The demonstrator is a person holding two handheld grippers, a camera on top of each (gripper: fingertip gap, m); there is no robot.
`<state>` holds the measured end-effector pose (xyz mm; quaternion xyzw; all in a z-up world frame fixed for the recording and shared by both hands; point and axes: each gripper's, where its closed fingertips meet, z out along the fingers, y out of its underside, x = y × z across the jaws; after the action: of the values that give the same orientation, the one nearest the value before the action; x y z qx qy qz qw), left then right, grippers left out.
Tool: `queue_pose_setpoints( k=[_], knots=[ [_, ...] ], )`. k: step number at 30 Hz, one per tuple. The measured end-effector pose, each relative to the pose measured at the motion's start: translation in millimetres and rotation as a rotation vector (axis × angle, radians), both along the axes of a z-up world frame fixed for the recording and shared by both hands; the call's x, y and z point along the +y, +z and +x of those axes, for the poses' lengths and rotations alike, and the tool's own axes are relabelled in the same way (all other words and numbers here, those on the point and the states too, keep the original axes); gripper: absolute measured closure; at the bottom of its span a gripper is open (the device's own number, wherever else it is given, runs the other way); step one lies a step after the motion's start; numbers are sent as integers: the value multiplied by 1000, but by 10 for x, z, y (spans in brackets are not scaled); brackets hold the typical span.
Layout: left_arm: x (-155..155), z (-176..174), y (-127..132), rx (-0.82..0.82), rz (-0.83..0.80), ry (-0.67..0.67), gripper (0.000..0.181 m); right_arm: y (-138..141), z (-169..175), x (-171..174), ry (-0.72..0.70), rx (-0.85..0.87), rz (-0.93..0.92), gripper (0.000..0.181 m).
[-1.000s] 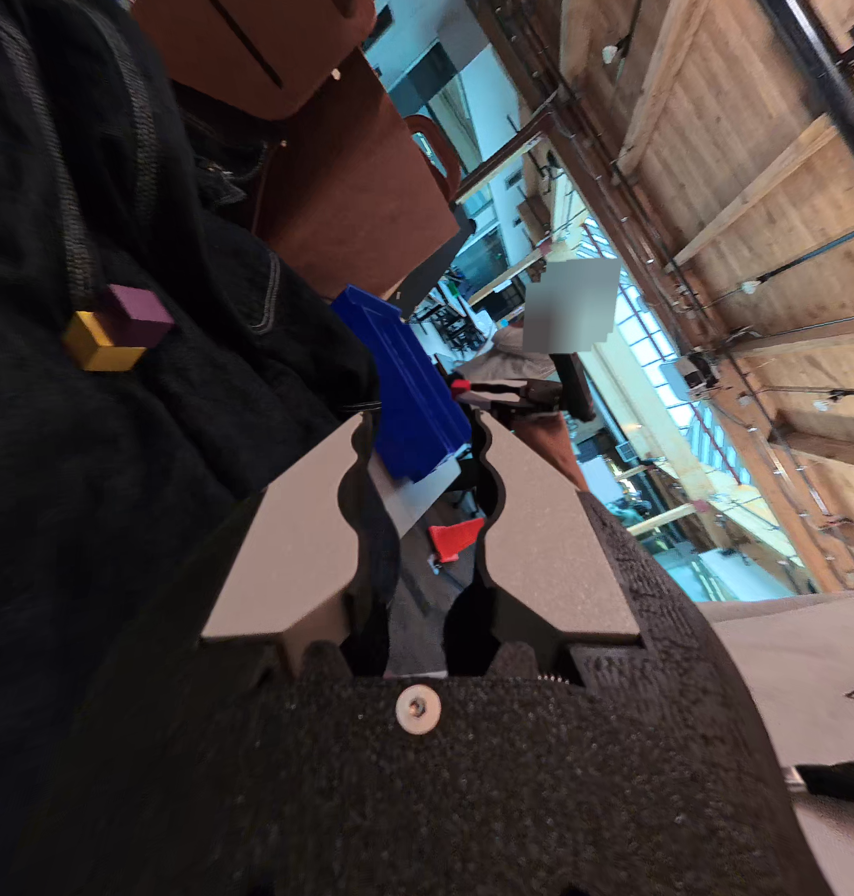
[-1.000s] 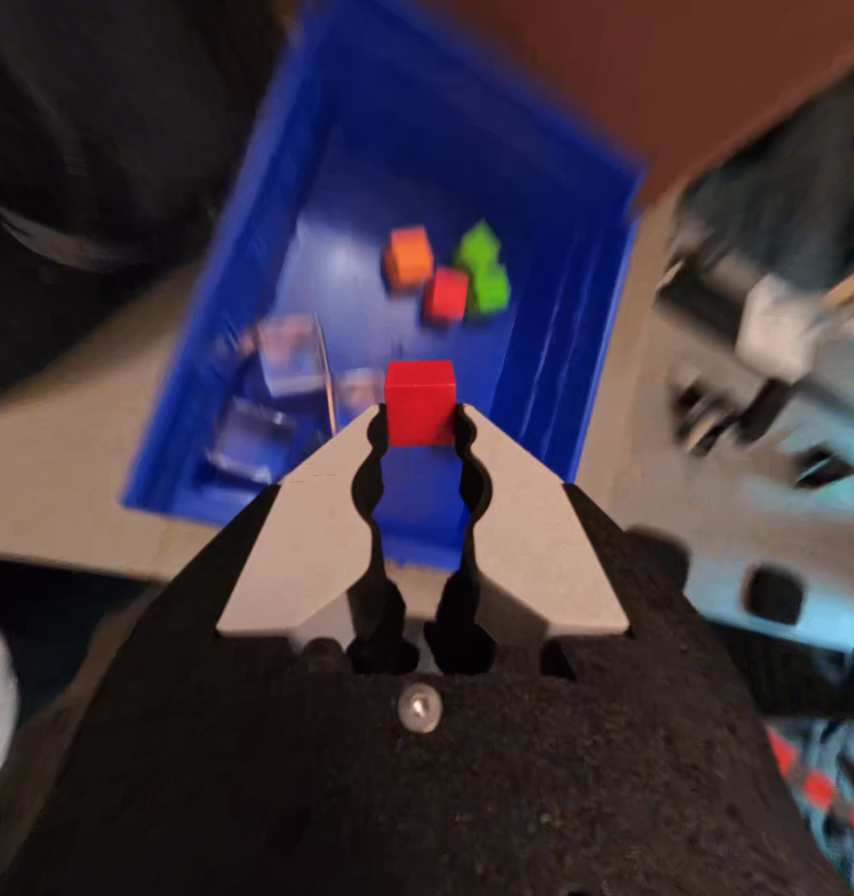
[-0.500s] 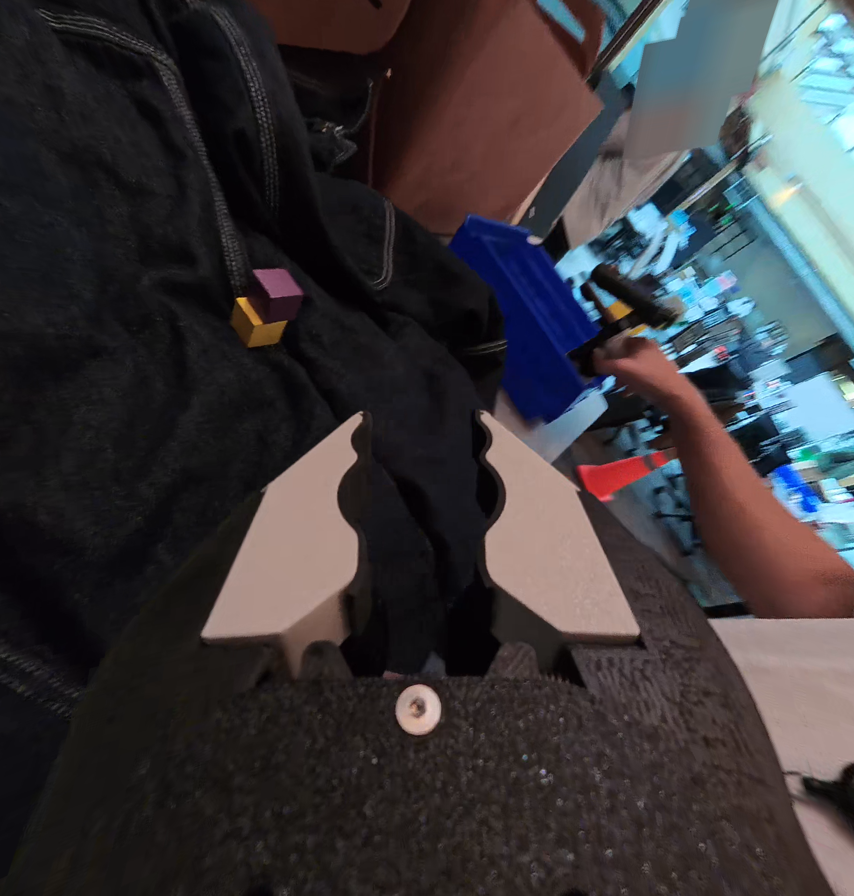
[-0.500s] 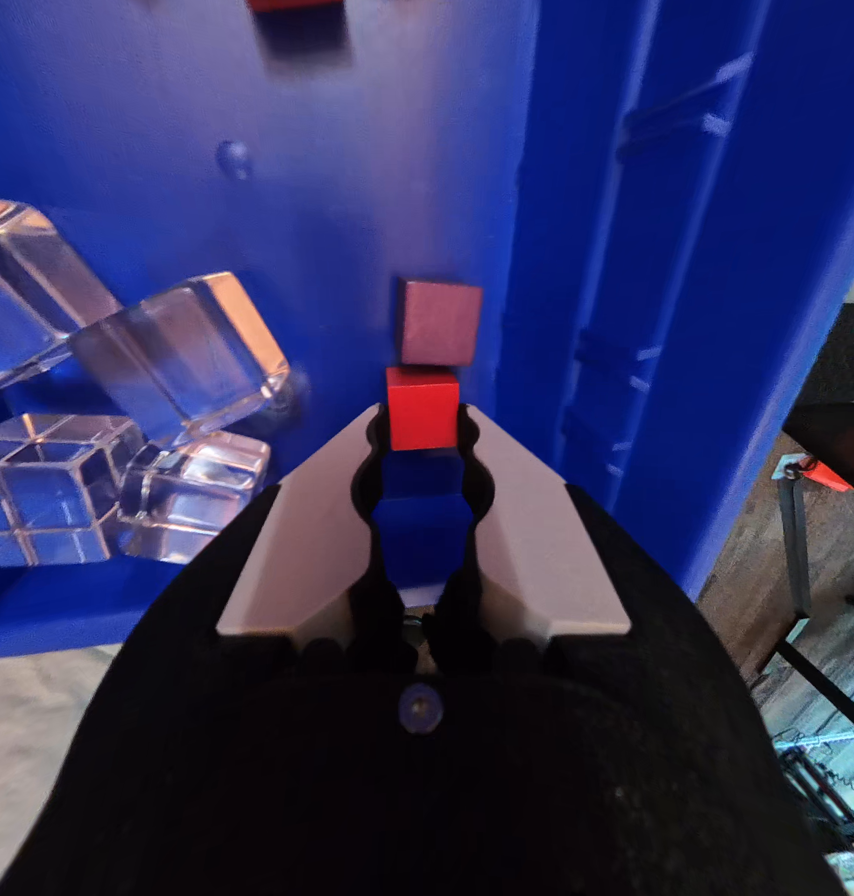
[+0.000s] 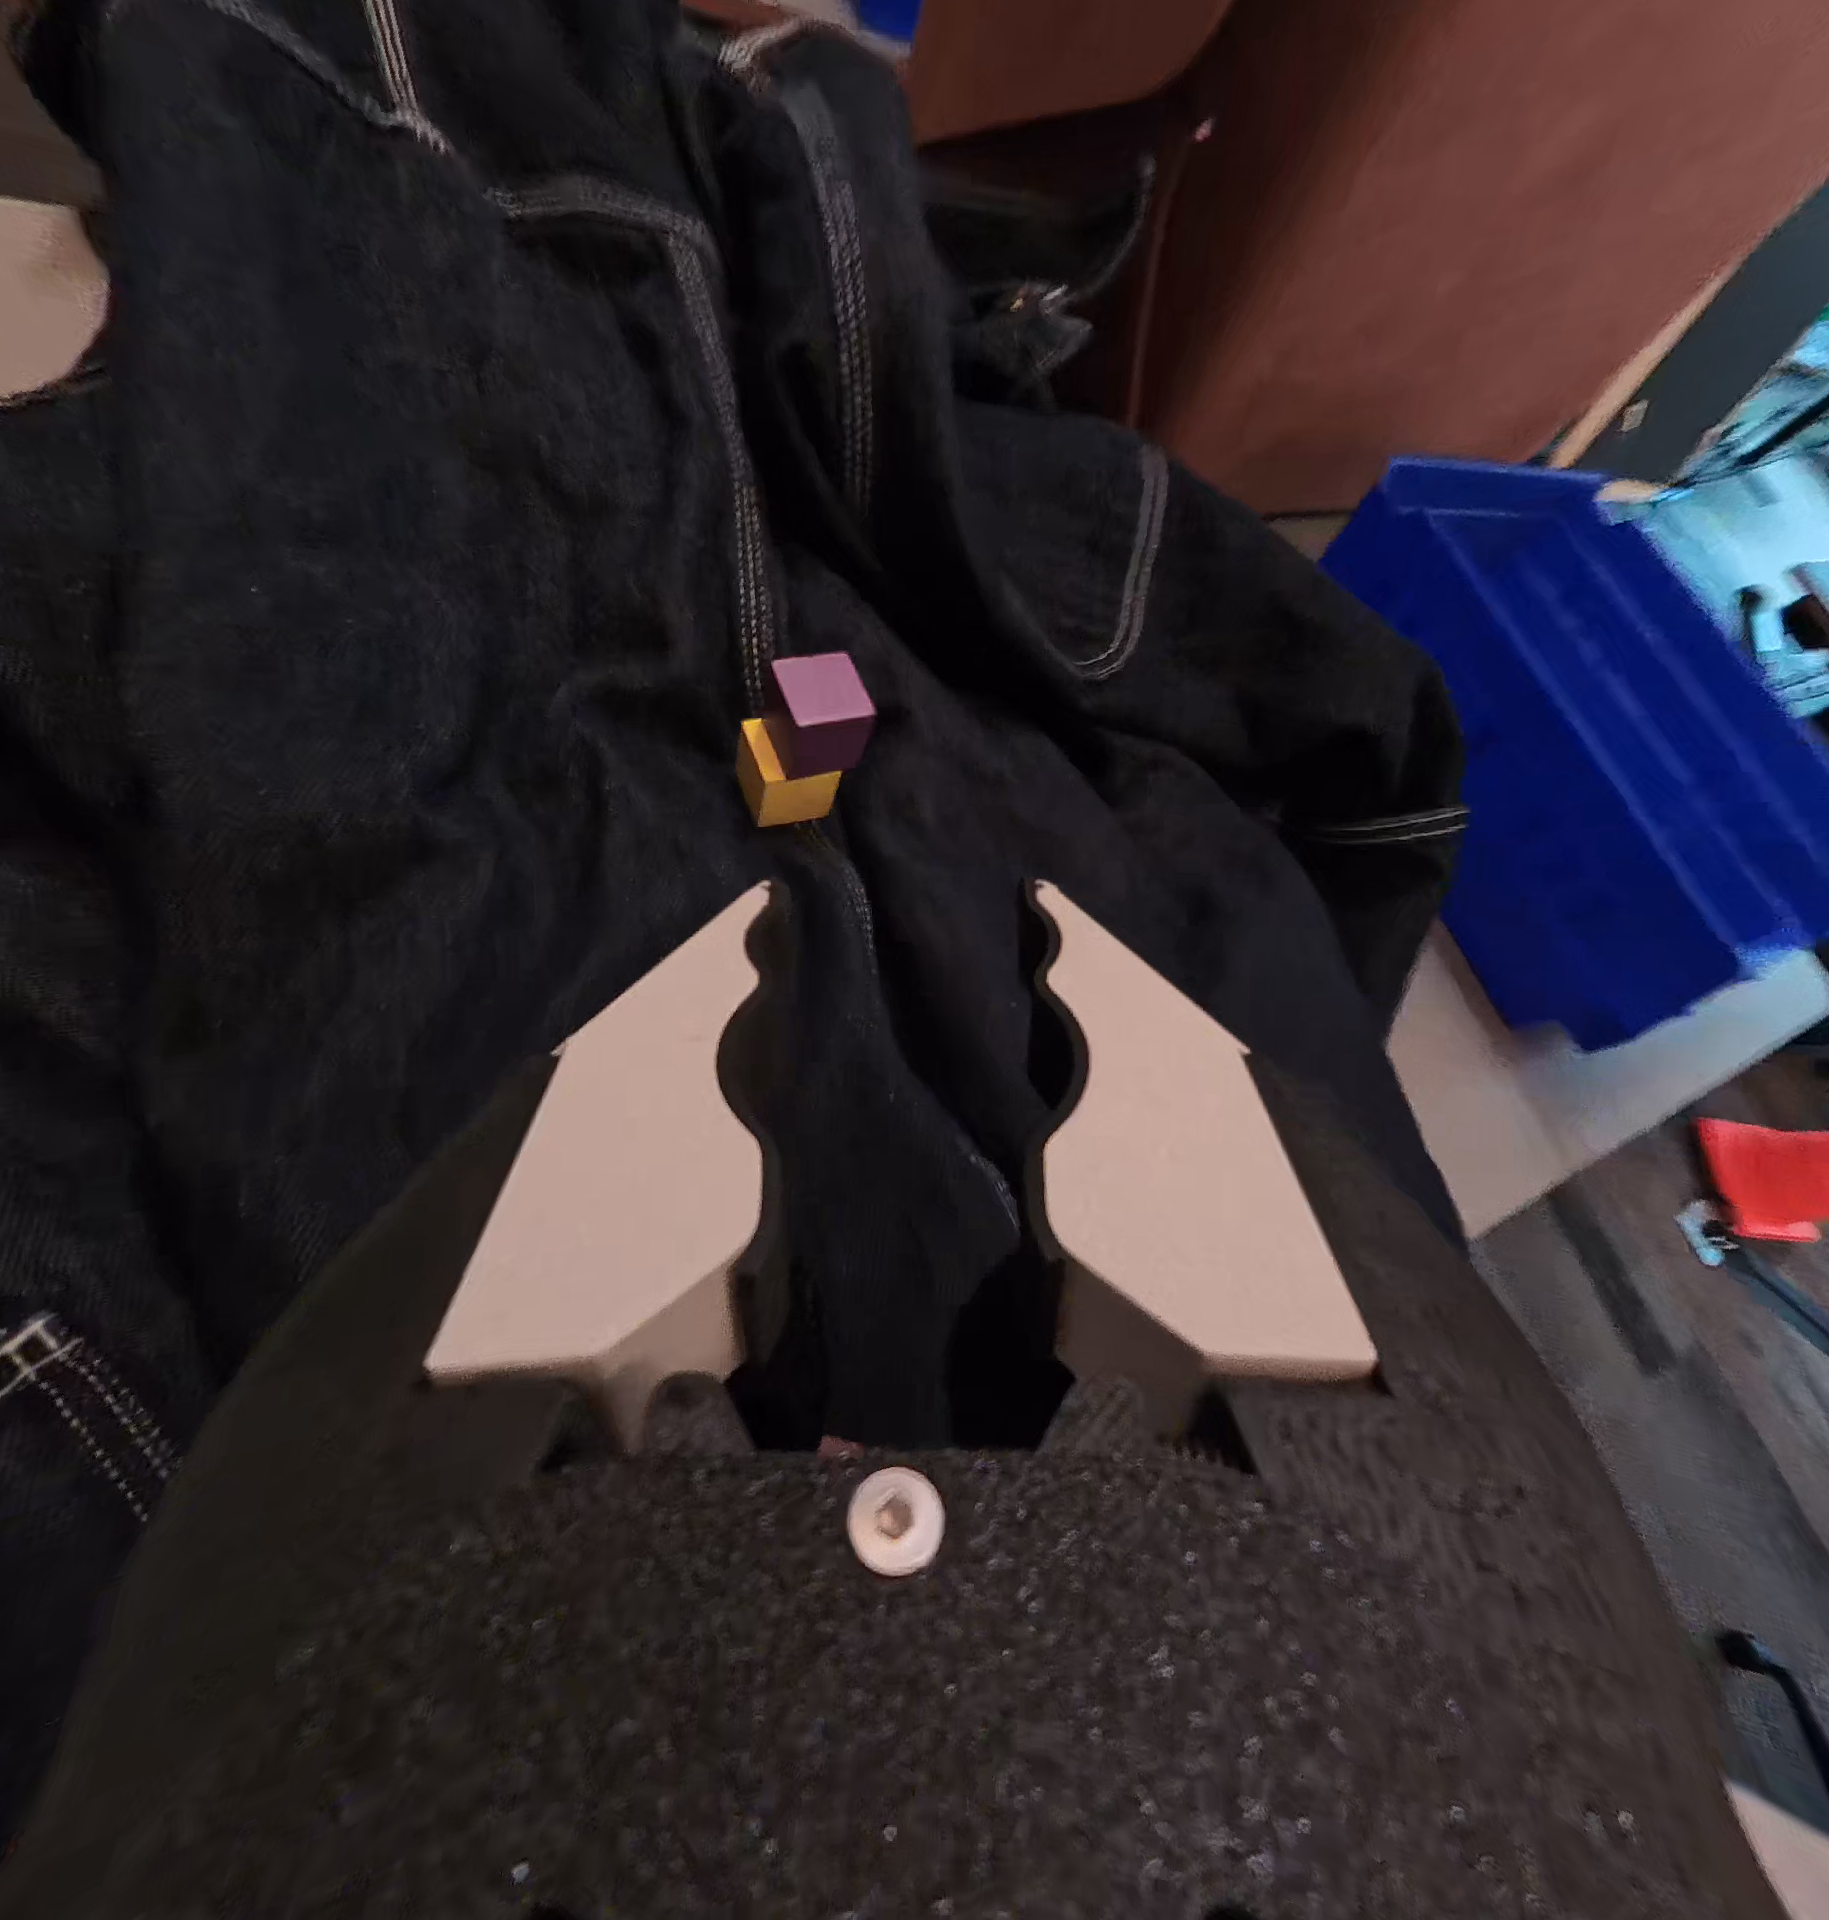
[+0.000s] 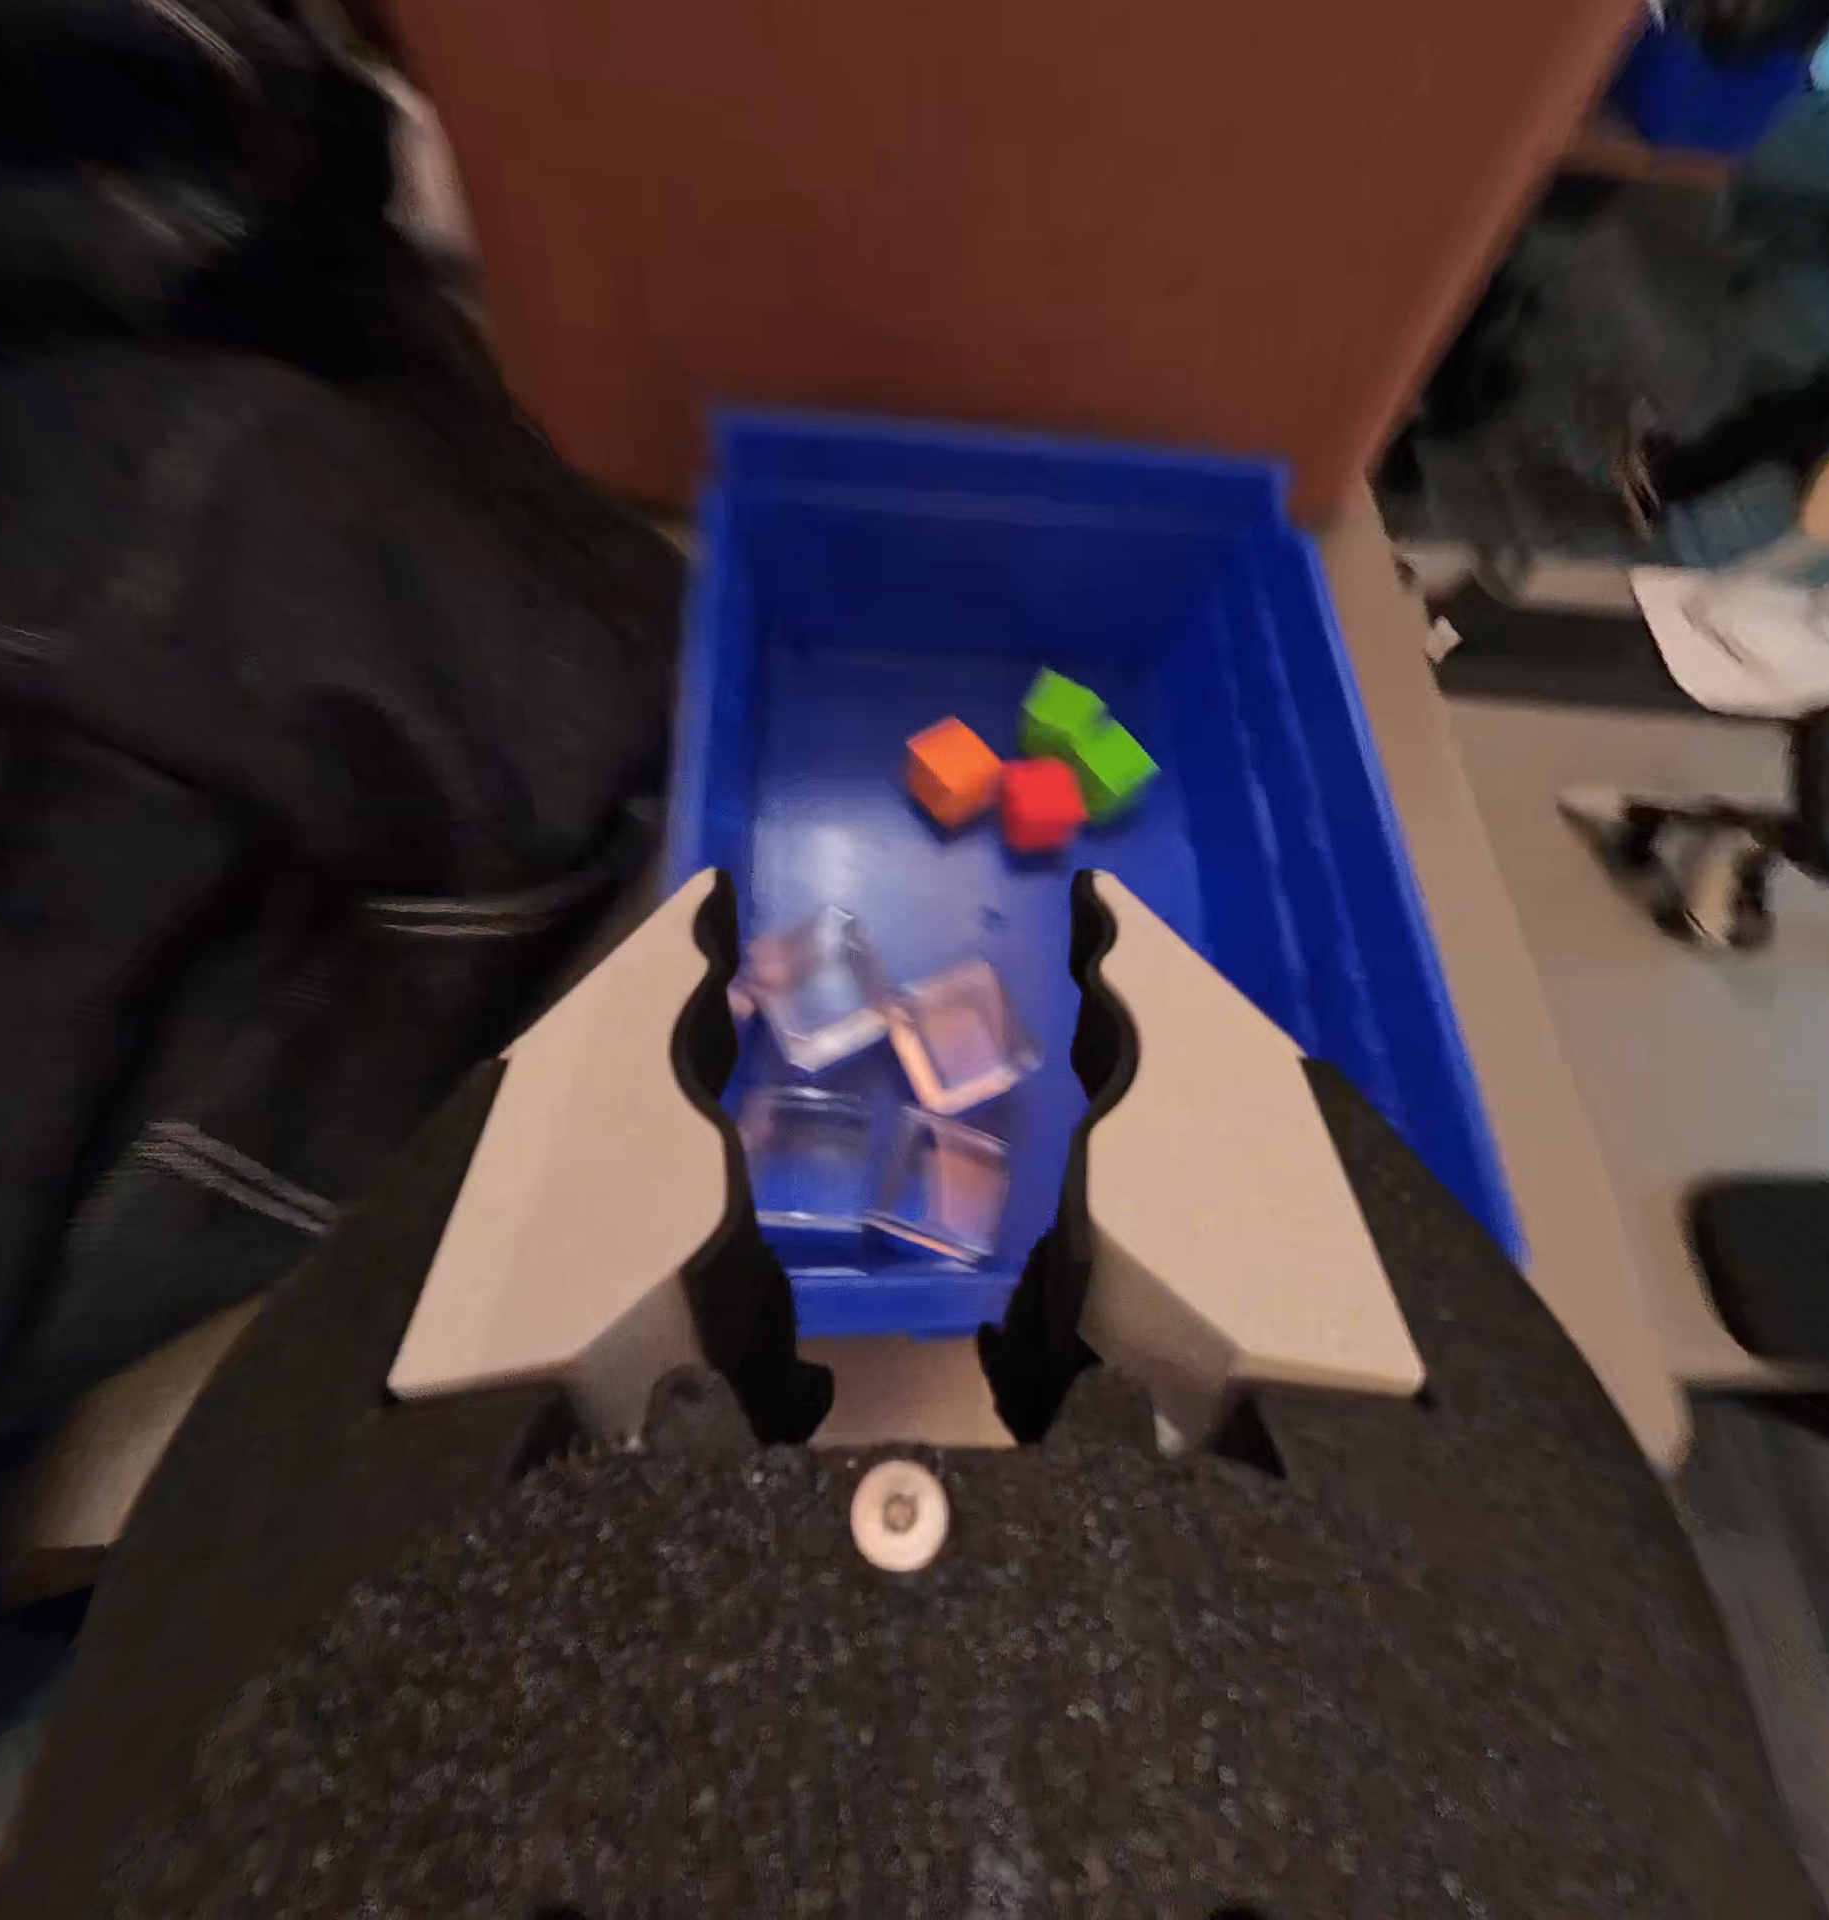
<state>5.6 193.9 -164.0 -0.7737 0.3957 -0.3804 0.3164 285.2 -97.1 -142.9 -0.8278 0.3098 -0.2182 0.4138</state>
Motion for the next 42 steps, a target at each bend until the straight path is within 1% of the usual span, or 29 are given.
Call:
queue_pose_setpoints(
  k=[2,4,6,9,12,15,16,17,20,21,23,25,26,27,29,31,33,34,35,38,39,40,42],
  knots=[
    [40,153,-133,68,9,33,134,167,-357,301,92,2,128,116],
    [110,311,-243,118,26,68,129,237,-742,568,194,25,205,115],
    [194,471,-338,162,31,101,125,197,-1084,774,280,33,214,115],
    [310,673,-490,221,26,141,124,-6,-1470,980,375,34,141,114],
    [399,798,-665,297,47,154,125,-180,-1688,1090,435,16,65,112],
    [446,856,-779,356,80,140,128,-255,-1766,1135,471,-6,33,114],
    [447,847,-814,375,72,137,135,-262,-1780,1150,487,-8,35,115],
    [449,836,-796,371,65,137,148,-249,-1798,1175,507,-9,53,115],
    [390,816,-541,231,29,109,151,-107,-1844,1312,588,-55,180,115],
    [309,836,-396,149,-4,63,152,-39,-1862,1374,616,-71,237,115],
    [37,864,11,-72,-107,-72,152,110,-1922,1515,685,-93,345,115],
    [-337,854,408,-272,-304,-233,152,292,-1991,1660,762,-141,435,115],
    [-554,829,591,-353,-429,-335,152,378,-2014,1727,797,-184,454,116],
    [-711,789,763,-430,-548,-405,153,467,-2037,1789,832,-232,465,118],
    [-874,718,1012,-554,-736,-469,153,649,-2093,1893,893,-318,490,122],
    [-989,684,1116,-598,-849,-512,153,786,-2122,1960,925,-377,512,127],
    [-1073,667,1182,-636,-915,-541,154,853,-2157,1982,954,-402,539,135],
    [-1124,664,1188,-637,-937,-559,154,850,-2179,1982,973,-404,543,141],
    [-1175,662,1186,-636,-954,-575,153,844,-2189,1970,982,-409,547,151],
    [-1247,678,1132,-613,-993,-582,153,793,-2183,1881,998,-414,542,154],
    [-1224,686,1119,-621,-980,-569,152,788,-2153,1832,991,-414,546,154],
    [-1164,688,1094,-631,-949,-532,148,781,-2092,1773,977,-405,546,154],
    [-1018,644,1042,-644,-880,-467,141,744,-1848,1617,930,-372,508,154]
  ],
)
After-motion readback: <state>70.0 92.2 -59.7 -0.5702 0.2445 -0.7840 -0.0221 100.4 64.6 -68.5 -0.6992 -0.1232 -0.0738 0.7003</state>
